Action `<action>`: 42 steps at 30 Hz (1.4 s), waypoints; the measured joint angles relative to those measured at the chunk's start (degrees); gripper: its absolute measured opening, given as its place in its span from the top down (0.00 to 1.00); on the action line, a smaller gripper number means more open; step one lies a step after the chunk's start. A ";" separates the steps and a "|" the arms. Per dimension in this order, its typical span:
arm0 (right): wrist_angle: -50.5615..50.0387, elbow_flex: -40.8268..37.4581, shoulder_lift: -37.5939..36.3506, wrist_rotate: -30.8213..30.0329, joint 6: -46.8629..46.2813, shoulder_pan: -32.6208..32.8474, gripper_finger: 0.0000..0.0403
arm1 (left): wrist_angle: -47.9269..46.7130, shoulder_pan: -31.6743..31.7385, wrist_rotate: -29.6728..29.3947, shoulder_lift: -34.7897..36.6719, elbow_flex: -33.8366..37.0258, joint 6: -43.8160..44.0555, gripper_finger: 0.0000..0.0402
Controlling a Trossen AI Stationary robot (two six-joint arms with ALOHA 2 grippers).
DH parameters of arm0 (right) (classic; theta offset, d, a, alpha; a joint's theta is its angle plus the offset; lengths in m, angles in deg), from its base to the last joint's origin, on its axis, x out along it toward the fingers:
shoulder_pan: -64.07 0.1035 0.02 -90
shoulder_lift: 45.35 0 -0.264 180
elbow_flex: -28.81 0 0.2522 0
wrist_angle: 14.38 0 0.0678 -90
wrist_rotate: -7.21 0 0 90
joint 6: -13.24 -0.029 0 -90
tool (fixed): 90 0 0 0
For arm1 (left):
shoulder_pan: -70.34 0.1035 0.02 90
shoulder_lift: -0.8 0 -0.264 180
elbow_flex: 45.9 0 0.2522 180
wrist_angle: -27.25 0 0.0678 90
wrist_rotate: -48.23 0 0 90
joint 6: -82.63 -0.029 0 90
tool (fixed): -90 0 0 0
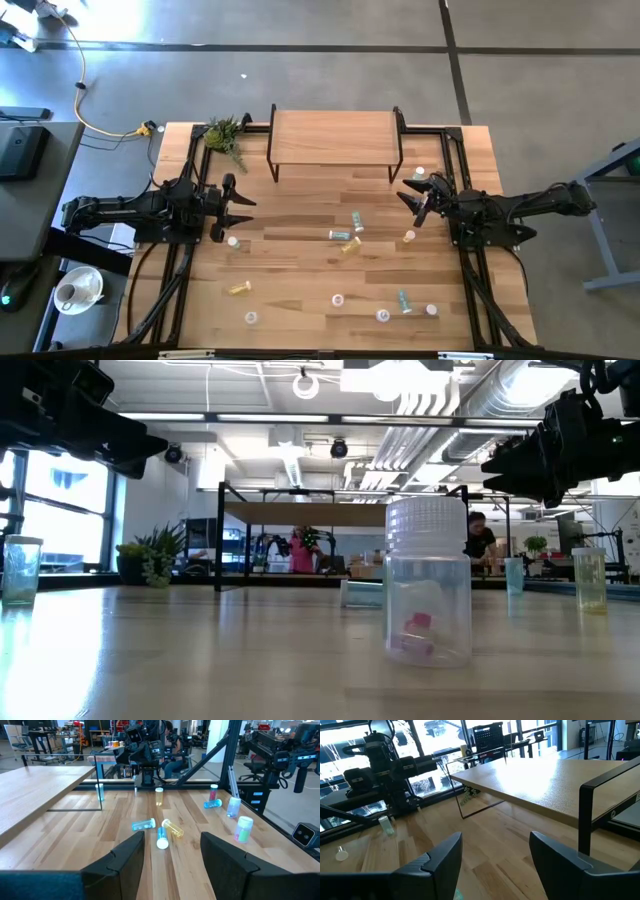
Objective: Pick and place medicine bottles onto shelf by color
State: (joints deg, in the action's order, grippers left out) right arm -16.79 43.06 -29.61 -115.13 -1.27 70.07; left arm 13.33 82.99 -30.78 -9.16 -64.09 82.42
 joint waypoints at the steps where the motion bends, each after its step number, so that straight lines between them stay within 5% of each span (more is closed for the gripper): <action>1: 0.01 -0.01 0.00 0.00 -0.01 -0.01 0.45 | 0.01 0.01 0.00 0.00 0.00 0.00 0.54; 35: 0.00 0.00 -0.02 0.00 -0.02 0.00 0.45 | -0.54 0.01 -0.06 -0.02 0.00 5.67 0.54; 42: 0.02 0.00 0.00 0.00 -0.02 -0.02 0.45 | -5.63 -0.01 -8.54 -0.02 -0.02 12.46 0.54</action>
State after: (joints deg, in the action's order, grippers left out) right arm -16.77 43.07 -29.61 -115.13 -1.28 70.05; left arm 7.70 82.98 -39.33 -9.18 -64.11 94.88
